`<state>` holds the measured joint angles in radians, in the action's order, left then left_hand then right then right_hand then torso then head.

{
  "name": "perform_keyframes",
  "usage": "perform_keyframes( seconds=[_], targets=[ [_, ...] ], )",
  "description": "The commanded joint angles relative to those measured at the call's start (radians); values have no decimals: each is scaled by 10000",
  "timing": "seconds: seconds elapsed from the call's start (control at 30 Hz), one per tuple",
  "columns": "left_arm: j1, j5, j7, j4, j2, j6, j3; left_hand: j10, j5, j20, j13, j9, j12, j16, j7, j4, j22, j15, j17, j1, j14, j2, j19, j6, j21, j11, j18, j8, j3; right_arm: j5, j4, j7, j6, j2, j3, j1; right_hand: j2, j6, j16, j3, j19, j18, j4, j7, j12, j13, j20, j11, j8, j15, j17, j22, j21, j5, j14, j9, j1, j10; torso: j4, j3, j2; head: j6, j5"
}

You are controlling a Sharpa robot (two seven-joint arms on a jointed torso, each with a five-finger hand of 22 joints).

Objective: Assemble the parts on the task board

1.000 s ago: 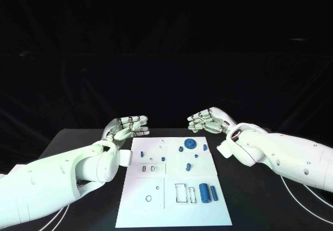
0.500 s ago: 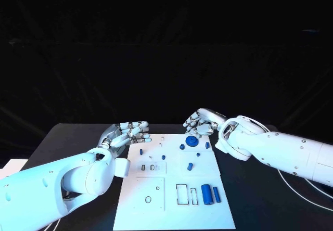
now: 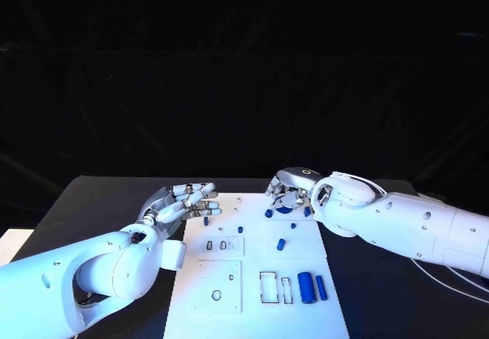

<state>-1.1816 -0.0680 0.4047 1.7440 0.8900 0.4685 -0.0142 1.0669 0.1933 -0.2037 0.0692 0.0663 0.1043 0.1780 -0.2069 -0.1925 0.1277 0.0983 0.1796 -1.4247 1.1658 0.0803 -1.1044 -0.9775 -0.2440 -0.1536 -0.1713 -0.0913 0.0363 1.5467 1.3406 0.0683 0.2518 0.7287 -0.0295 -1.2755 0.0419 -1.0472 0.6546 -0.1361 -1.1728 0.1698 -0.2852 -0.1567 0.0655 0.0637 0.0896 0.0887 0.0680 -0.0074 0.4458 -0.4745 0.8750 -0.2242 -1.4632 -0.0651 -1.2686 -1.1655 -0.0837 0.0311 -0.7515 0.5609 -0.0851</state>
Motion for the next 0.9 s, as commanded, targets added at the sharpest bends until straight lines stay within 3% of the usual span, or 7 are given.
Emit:
perform_keyframes(
  seconds=[0.03, 0.23, 0.6, 0.9],
  targets=[
    [-33, -62, -19, 72, 5, -290, 11, 42, -46, 19, 2, 3, -50, 14, 7, 65, 9, -8, 9, 46, 84, -61, -60, -52, -34, 11, -106, 10, 2, 964, -2, 363, -707, -38, 5, -4, -50, -5, 211, -119, 31, 48, -4, 67, -32, 4, 24, -26, -37, 8, 150, -434, 386, 52, -159, -9, 106, 92, -53, 15, -165, 19, -48],
    [-45, -62, -48, 81, -29, -308, 12, 37, -45, 22, 0, 2, -59, 9, 7, 79, 11, -9, 18, 41, 83, -62, -71, -49, -38, 10, -104, 17, 2, 1130, 29, 354, -1075, -87, 6, -1, -105, 1, 1105, -262, -145, -83, 5, 86, -31, 3, 47, -23, -36, 17, 986, -1505, 1281, 60, -160, -10, 183, 153, -46, 32, -266, 11, -74],
    [-48, -62, -72, 55, -15, -302, 12, 23, -46, 24, -4, -1, -76, 0, -5, 94, 13, -7, 32, 46, 78, -61, -84, -40, -40, 4, -101, 30, -4, 1250, 89, 341, -1466, -105, 6, 9, -124, -26, 1640, -352, -182, -139, 24, 98, -22, 7, 63, -27, -25, 20, 1485, -2005, 1719, 64, -134, -16, 243, 150, -53, 34, -355, -20, -70],
    [-48, -62, -124, 59, -12, -348, 12, 14, -46, 26, -7, -2, -88, -7, -13, 102, 14, -4, 43, 53, 76, -62, -91, -33, -41, -2, -99, 40, -9, 1245, -44, 345, -1527, -215, 6, 26, 13, -90, 1997, -546, -208, -181, 41, 113, -30, 1, 70, -32, -21, 19, 1797, -2389, 2059, 98, -91, -19, 255, 130, -46, 27, -413, 3, -42]
  ],
)
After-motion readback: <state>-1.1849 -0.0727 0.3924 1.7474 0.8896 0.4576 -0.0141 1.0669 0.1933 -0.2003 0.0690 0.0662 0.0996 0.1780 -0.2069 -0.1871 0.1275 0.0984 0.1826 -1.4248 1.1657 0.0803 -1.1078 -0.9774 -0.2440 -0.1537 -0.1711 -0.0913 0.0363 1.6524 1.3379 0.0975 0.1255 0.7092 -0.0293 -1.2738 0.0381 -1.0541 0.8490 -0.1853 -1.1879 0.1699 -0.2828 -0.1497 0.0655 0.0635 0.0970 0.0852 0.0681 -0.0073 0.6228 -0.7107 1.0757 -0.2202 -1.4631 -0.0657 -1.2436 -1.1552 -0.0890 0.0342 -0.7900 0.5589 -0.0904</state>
